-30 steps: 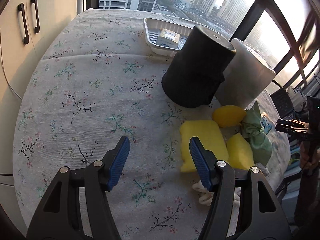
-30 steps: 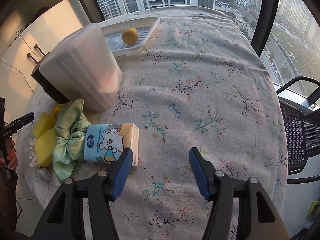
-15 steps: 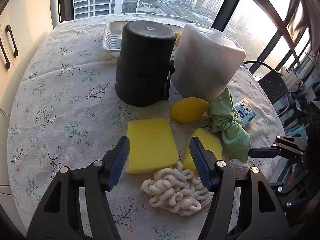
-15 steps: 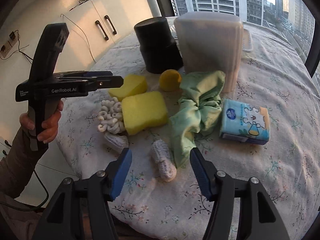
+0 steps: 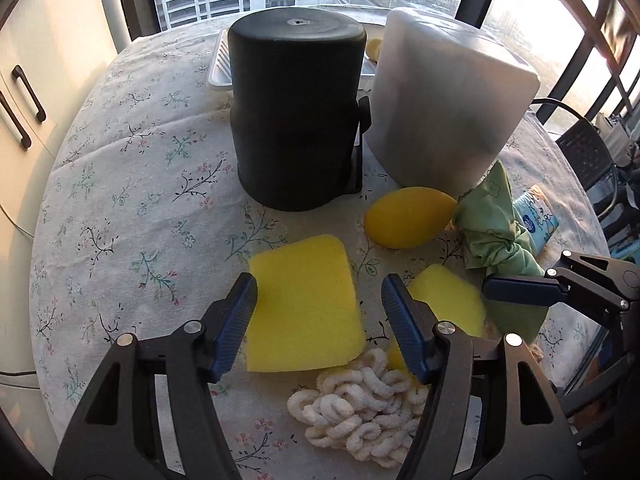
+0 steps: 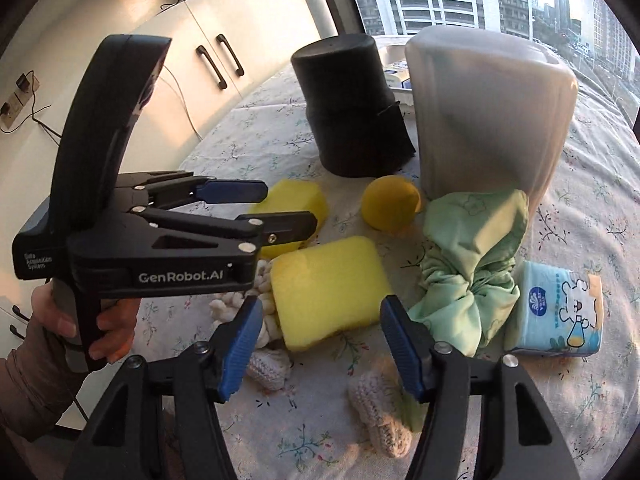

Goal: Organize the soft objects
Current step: 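Grasp a yellow sponge with the left tool while the right tool grasps another yellow sponge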

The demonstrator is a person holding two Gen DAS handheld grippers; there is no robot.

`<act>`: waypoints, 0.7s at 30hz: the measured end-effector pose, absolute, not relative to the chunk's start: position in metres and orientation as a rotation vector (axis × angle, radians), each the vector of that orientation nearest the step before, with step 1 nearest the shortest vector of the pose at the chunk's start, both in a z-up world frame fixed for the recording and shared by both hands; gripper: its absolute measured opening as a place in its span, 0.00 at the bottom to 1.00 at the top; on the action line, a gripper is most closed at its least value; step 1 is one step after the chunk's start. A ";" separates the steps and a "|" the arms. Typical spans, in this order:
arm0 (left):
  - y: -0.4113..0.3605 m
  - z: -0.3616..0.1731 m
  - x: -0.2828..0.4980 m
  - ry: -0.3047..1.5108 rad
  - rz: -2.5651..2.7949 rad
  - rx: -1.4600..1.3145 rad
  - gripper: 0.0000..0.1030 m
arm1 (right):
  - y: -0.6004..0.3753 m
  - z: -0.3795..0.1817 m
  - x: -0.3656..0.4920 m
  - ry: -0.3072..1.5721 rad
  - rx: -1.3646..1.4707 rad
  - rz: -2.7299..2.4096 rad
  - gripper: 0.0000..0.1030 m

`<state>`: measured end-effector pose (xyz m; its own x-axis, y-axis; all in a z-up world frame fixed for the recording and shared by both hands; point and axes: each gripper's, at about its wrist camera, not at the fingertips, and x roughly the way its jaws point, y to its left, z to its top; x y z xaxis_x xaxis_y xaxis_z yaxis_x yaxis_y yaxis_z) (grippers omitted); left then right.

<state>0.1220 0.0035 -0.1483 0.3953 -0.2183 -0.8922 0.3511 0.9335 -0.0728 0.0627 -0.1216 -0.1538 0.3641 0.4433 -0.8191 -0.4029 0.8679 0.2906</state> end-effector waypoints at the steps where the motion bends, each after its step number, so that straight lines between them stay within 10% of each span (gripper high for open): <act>1: 0.002 -0.151 0.124 1.117 -0.347 0.144 0.69 | -0.124 -0.156 0.071 1.073 0.046 0.544 0.63; 11: 0.030 -0.166 0.143 1.171 -0.310 -0.033 0.67 | -0.104 -0.175 0.096 1.128 0.040 0.552 0.74; 21: 0.041 -0.154 0.125 1.111 -0.350 -0.067 0.29 | -0.105 -0.161 0.082 1.088 0.039 0.538 0.64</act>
